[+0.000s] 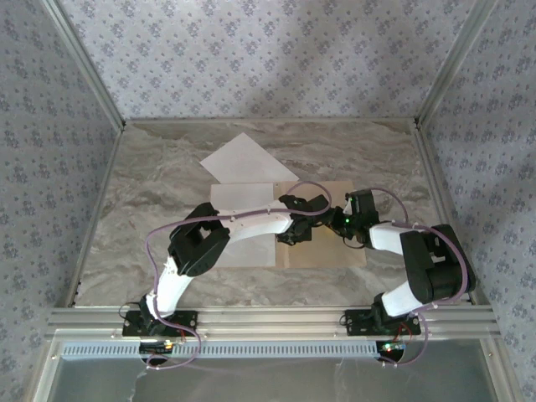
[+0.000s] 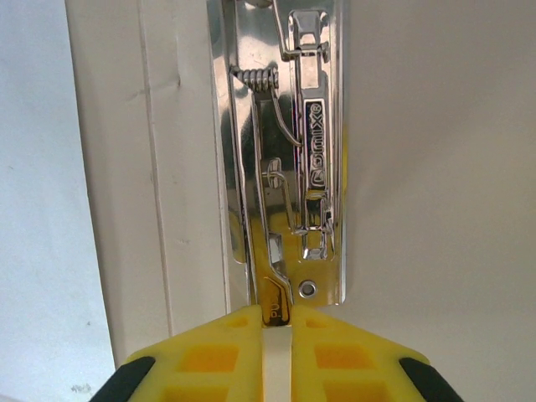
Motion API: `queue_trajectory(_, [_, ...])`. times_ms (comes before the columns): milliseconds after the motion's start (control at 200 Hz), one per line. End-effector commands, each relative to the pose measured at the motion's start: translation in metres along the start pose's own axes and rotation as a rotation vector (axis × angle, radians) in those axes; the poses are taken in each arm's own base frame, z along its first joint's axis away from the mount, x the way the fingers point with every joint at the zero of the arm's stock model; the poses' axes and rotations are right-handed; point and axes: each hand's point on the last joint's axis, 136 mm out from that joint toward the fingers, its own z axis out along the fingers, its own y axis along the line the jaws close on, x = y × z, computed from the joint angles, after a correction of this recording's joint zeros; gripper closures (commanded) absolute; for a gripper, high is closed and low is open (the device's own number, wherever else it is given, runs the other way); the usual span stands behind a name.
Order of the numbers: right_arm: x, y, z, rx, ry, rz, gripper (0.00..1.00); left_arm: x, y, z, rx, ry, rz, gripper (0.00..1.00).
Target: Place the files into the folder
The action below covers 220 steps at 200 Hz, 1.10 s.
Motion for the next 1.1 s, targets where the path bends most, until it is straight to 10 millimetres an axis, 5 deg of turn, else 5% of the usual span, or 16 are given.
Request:
queue_trajectory(0, [0.022, -0.020, 0.003, 0.063, 0.054, 0.036, 0.73, 0.006, -0.005, 0.010, 0.014, 0.027, 0.012, 0.88])
queue_trajectory(1094, [0.037, -0.027, 0.012, 0.061, 0.085, 0.059, 0.74, 0.027, -0.012, 0.036, 0.040, 0.089, 0.003, 0.91])
